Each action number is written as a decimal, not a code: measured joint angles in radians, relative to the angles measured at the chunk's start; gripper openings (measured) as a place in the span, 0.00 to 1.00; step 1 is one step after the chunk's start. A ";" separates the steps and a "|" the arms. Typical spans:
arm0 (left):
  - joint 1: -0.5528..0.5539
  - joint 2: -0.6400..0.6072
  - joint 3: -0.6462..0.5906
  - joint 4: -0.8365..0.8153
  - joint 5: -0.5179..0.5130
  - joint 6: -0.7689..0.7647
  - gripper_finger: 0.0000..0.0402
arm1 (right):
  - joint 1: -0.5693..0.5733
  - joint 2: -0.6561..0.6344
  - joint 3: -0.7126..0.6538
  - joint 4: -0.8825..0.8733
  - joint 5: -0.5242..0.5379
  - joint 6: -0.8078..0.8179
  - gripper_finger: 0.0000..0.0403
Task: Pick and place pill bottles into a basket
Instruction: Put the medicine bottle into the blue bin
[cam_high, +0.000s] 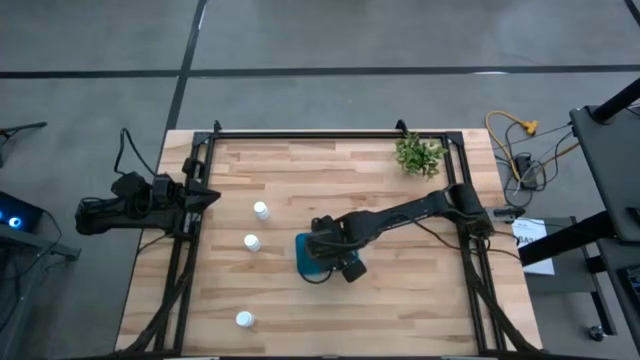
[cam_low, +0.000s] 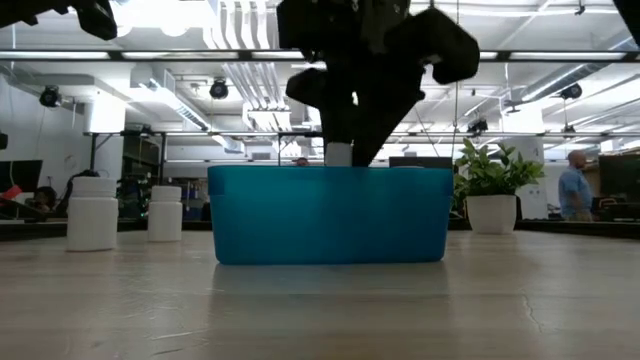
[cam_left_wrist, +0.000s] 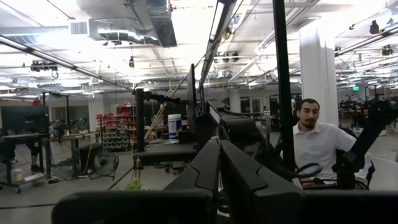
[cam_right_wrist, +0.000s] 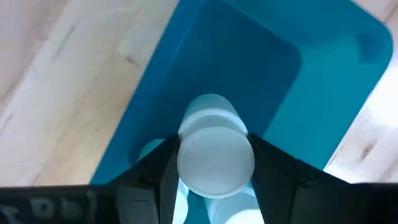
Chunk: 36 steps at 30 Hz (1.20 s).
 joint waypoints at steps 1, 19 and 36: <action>0.000 0.000 0.000 0.000 -0.001 0.000 0.00 | -0.002 0.007 0.000 0.000 0.000 -0.003 0.37; 0.000 0.000 0.000 0.000 0.000 0.001 0.00 | -0.004 0.029 0.000 0.004 -0.086 -0.048 0.37; 0.000 0.000 0.000 0.000 0.000 0.001 0.00 | 0.000 0.020 -0.001 -0.012 -0.085 -0.058 0.51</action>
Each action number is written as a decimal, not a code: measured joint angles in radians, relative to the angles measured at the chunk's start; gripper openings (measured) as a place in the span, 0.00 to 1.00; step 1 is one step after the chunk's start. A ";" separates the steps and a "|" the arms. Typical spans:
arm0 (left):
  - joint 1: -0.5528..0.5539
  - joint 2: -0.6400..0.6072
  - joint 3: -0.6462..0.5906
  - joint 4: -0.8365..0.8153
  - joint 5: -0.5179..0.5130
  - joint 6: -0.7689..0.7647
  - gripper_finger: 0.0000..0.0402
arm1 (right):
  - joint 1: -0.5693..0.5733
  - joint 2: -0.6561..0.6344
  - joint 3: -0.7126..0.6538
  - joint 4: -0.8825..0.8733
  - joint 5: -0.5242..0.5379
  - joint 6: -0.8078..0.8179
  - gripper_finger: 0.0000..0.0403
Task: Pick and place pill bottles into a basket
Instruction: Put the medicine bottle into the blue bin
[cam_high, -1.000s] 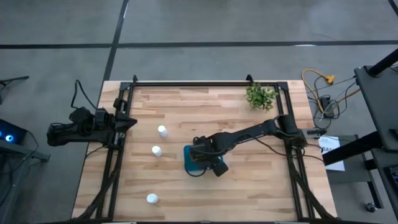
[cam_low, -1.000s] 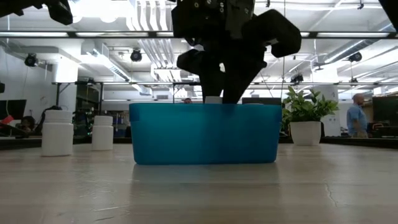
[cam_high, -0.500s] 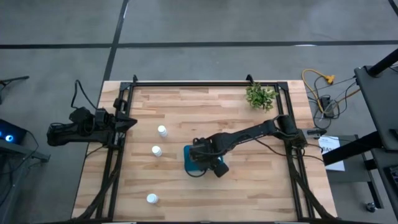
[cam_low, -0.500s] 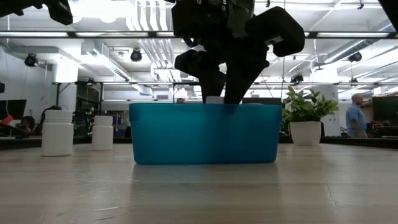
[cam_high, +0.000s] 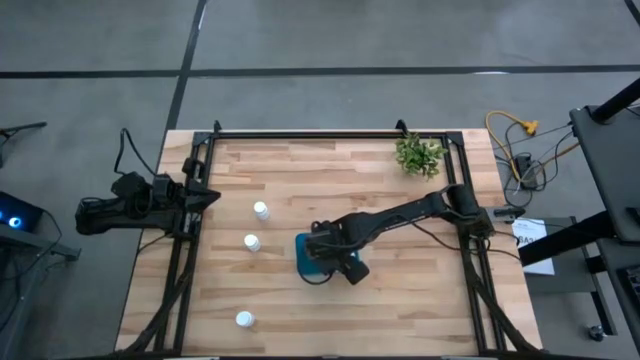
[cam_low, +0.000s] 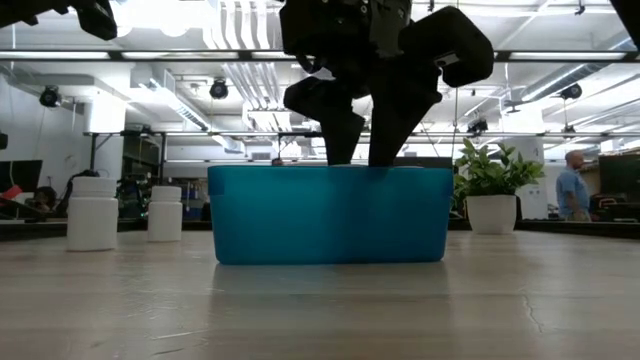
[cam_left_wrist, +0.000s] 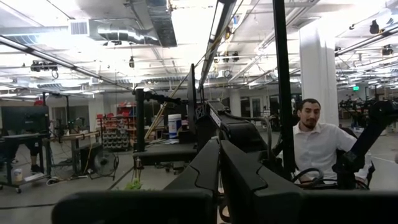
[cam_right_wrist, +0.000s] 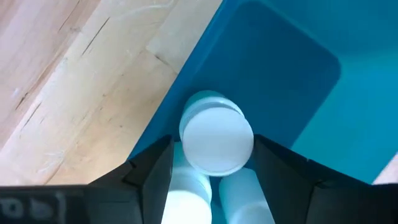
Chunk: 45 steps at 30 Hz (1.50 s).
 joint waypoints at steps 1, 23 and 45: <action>0.000 0.000 0.000 0.000 0.000 0.000 0.00 | 0.000 -0.005 0.000 -0.002 0.004 -0.002 0.51; 0.000 0.001 0.000 -0.001 0.000 -0.010 0.00 | -0.004 -0.078 0.143 -0.017 0.013 0.035 0.38; 0.000 0.079 -0.004 -0.046 0.007 -0.010 0.00 | -0.121 -0.601 -0.480 0.829 -0.055 0.224 0.02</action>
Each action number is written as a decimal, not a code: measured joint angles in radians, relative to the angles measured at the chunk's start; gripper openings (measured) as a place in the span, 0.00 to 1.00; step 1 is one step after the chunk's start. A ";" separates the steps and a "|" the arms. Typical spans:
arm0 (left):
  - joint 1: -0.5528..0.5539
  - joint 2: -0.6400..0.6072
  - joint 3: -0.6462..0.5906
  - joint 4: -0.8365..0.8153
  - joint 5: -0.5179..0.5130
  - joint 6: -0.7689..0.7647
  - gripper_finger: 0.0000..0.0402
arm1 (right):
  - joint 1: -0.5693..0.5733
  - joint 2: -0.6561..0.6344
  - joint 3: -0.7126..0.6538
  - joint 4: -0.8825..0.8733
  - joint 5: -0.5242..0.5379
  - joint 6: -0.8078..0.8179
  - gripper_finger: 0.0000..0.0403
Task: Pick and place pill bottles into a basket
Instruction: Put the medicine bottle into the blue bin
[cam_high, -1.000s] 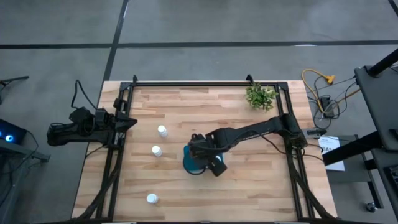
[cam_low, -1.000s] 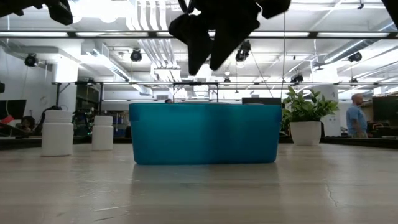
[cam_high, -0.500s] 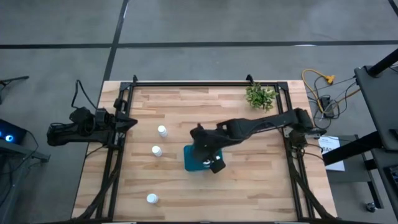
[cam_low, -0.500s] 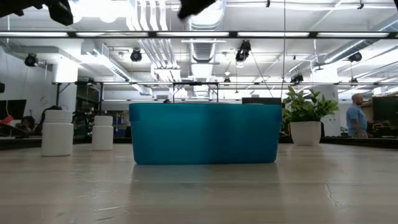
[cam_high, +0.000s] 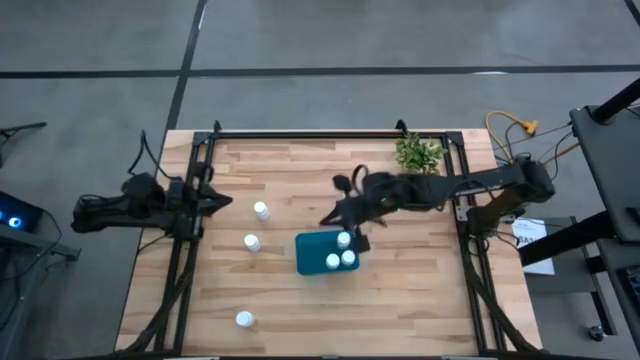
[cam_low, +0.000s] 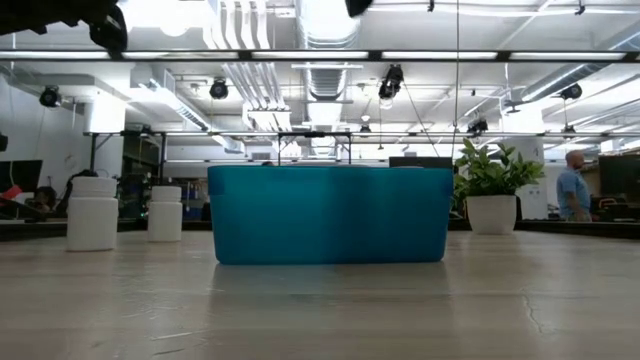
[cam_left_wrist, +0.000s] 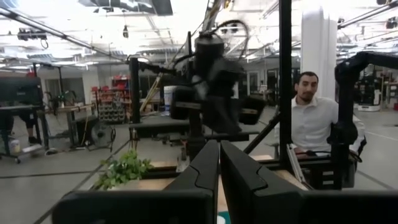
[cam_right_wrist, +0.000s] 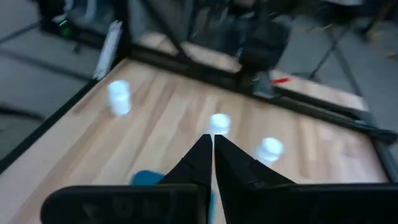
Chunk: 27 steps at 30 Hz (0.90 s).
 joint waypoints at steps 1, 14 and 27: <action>0.000 0.008 0.000 0.004 0.000 0.000 0.00 | -0.009 -0.023 -0.041 0.043 0.002 0.009 0.02; 0.000 0.060 0.000 0.047 0.001 0.010 0.00 | -0.073 -0.324 -0.474 0.509 0.004 0.009 0.02; 0.000 0.040 0.000 0.046 -0.003 0.011 0.00 | -0.086 -0.608 -0.849 0.924 0.044 -0.012 0.02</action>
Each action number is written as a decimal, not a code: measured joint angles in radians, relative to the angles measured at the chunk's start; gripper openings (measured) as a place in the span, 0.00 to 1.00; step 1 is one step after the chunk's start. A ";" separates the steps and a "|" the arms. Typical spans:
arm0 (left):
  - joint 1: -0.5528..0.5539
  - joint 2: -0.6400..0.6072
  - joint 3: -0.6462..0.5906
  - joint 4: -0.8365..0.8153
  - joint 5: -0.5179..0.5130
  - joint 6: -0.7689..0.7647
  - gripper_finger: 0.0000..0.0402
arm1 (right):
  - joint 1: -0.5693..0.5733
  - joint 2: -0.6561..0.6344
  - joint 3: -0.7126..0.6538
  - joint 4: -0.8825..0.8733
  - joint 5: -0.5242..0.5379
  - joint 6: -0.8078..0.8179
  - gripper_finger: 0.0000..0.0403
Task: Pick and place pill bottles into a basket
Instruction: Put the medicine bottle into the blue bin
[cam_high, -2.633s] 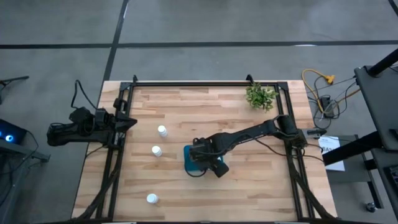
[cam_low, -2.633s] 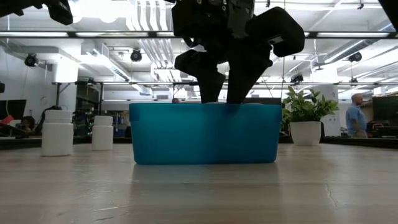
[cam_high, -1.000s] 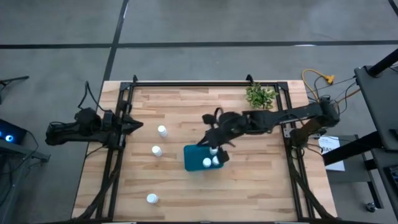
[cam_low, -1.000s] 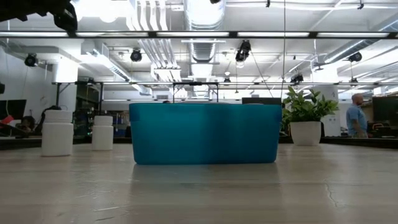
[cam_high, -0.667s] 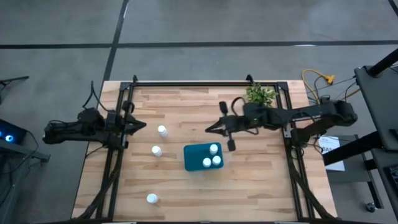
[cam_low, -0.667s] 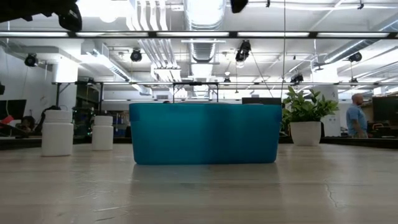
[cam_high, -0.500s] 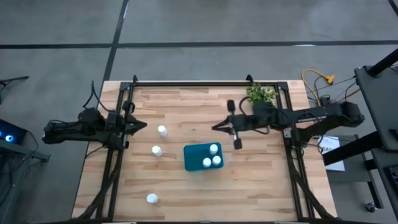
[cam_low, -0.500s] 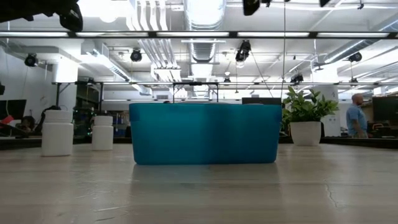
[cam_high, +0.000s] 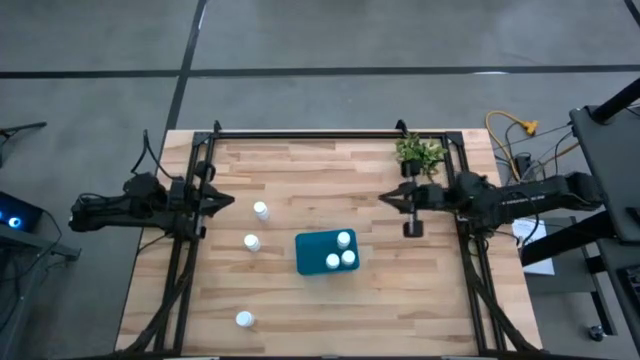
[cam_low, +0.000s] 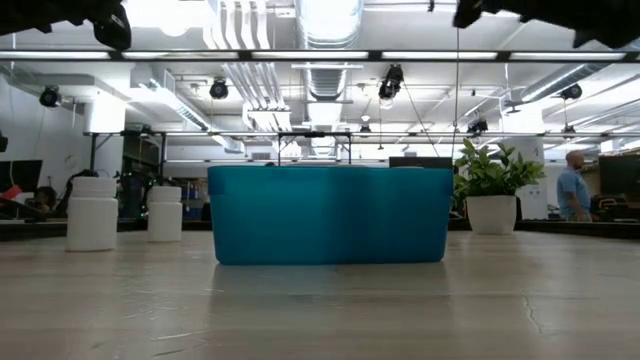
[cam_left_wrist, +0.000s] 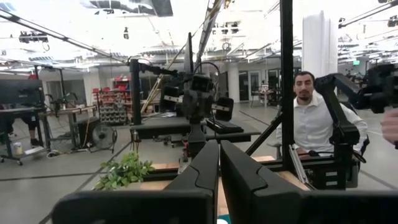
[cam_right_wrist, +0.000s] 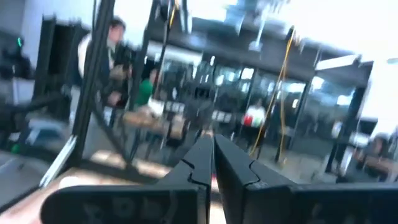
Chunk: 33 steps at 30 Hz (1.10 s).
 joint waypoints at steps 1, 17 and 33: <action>0.000 0.000 0.000 0.000 0.000 0.000 0.00 | -0.001 -0.024 -0.025 0.042 0.003 -0.006 0.02; 0.000 -0.001 0.000 0.002 -0.004 0.023 0.00 | -0.055 -0.427 -0.280 0.059 0.044 0.076 0.02; 0.000 -0.024 0.000 0.010 -0.004 0.022 0.00 | -0.053 -0.729 -0.417 0.036 -0.004 0.109 0.02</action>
